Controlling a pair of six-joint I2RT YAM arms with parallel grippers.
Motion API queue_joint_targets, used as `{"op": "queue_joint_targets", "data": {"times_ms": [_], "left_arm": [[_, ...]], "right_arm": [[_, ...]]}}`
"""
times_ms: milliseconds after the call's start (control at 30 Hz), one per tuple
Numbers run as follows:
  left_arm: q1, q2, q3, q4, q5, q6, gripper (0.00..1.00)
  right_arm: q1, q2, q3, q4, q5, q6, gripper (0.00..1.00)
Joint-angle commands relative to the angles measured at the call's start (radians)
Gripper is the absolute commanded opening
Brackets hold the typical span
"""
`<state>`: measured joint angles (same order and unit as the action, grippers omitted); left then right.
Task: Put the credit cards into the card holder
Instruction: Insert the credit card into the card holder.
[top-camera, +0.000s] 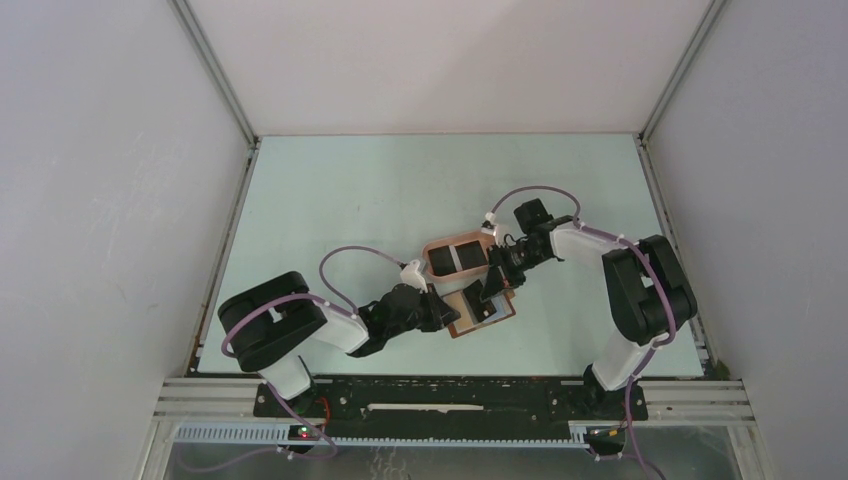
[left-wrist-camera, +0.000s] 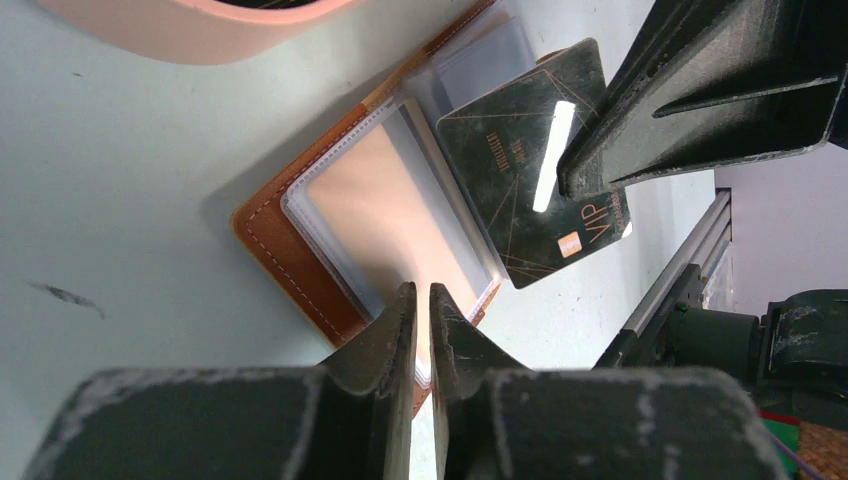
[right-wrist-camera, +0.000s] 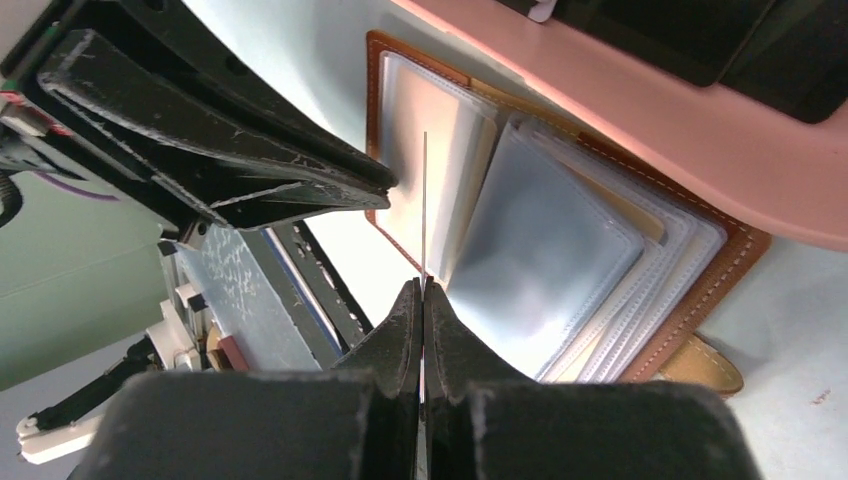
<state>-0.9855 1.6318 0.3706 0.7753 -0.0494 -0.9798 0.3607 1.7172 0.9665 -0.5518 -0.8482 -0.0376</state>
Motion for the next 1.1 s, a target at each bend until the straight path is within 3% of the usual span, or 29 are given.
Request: {"op": "queue_joint_targets", "data": {"times_ms": [0, 333, 700, 1067], "left_arm": [[-0.008, 0.016, 0.025, -0.018, -0.006, -0.003, 0.14], [-0.008, 0.018, 0.026, -0.018, -0.007, -0.003, 0.13], [-0.009, 0.029, 0.026, -0.009, -0.002, -0.005, 0.13], [-0.009, 0.027, 0.025, -0.004, 0.000, -0.005, 0.13]], "right_arm": [[-0.003, -0.002, -0.003, 0.011, 0.068, 0.016, 0.00], [-0.020, 0.023, -0.002, 0.002, 0.119, 0.018, 0.00], [-0.034, -0.020, -0.006, 0.012, -0.048, 0.013, 0.00], [-0.030, 0.050, -0.006, 0.014, 0.054, 0.028, 0.00]]}}
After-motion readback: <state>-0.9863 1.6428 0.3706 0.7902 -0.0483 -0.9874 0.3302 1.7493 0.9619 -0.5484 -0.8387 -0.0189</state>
